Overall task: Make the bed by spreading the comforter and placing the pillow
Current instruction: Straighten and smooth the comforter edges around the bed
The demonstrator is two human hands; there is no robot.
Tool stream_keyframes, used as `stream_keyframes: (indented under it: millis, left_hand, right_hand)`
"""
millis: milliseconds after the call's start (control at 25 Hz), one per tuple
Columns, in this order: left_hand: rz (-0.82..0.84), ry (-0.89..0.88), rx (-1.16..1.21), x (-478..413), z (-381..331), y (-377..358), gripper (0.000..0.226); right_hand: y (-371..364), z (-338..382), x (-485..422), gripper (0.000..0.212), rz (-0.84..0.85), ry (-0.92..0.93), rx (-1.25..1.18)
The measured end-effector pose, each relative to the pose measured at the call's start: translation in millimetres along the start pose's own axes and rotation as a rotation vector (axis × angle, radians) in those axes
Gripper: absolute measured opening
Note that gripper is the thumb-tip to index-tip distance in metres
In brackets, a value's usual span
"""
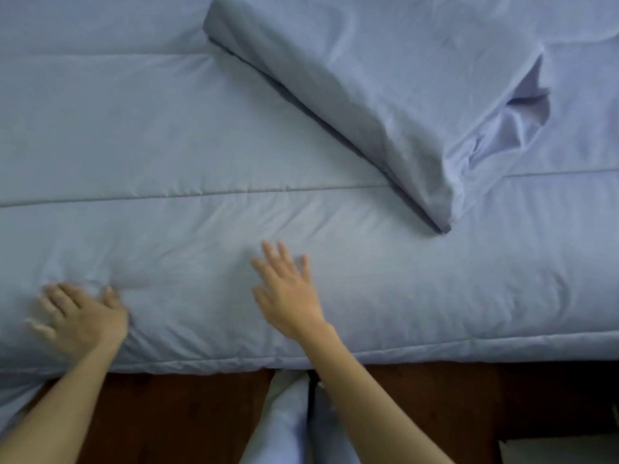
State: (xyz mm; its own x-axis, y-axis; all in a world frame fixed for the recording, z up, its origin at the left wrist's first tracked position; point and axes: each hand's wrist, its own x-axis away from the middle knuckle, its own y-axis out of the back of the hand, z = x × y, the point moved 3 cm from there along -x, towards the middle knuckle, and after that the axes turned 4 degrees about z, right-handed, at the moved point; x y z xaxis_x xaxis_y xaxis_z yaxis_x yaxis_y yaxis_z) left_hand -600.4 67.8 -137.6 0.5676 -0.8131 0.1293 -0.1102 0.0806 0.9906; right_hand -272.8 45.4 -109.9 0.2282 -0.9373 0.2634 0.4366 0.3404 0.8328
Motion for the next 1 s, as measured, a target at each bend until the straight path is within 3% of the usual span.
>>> stream_keyframes:
  millis: [40,160,320,680,800,880,920,1000]
  left_hand:
    - [-0.027,-0.039,0.039,10.2,-18.9,3.6,0.063]
    - [-0.014,-0.367,0.188,75.2,-108.9,-6.9,0.052]
    - [0.123,-0.772,0.163,198.1,-233.1,-31.6,0.057]
    - [0.121,-1.438,0.211,436.8,-453.0,-58.1,0.052]
    - [0.14,-1.456,0.259,476.4,-554.7,-57.2,0.052]
    - [0.156,-1.321,0.226,470.5,-607.9,-60.2,0.055]
    - [0.162,-1.236,0.15,460.1,-616.4,-65.9,0.058]
    - [0.122,-1.083,0.031,435.9,-602.2,-77.6,0.063]
  right_hand:
    - [-0.6,-3.2,-6.2,0.055,0.078,0.041,0.045]
    - [8.8,-67.1,8.5,0.058,-0.008,0.017,0.265]
    - [63.5,-212.8,80.7,0.06,-0.078,-0.329,0.254]
    - [177.7,-522.5,307.1,0.062,-0.151,-0.905,0.098]
    - [210.3,-585.7,360.8,0.06,-0.226,-1.183,-0.025]
    - [234.1,-604.7,363.5,0.056,-0.359,-1.309,-0.062]
    - [245.9,-602.8,348.2,0.055,-0.439,-1.276,-0.044]
    - [262.6,-578.2,285.3,0.055,-0.551,-1.039,-0.046]
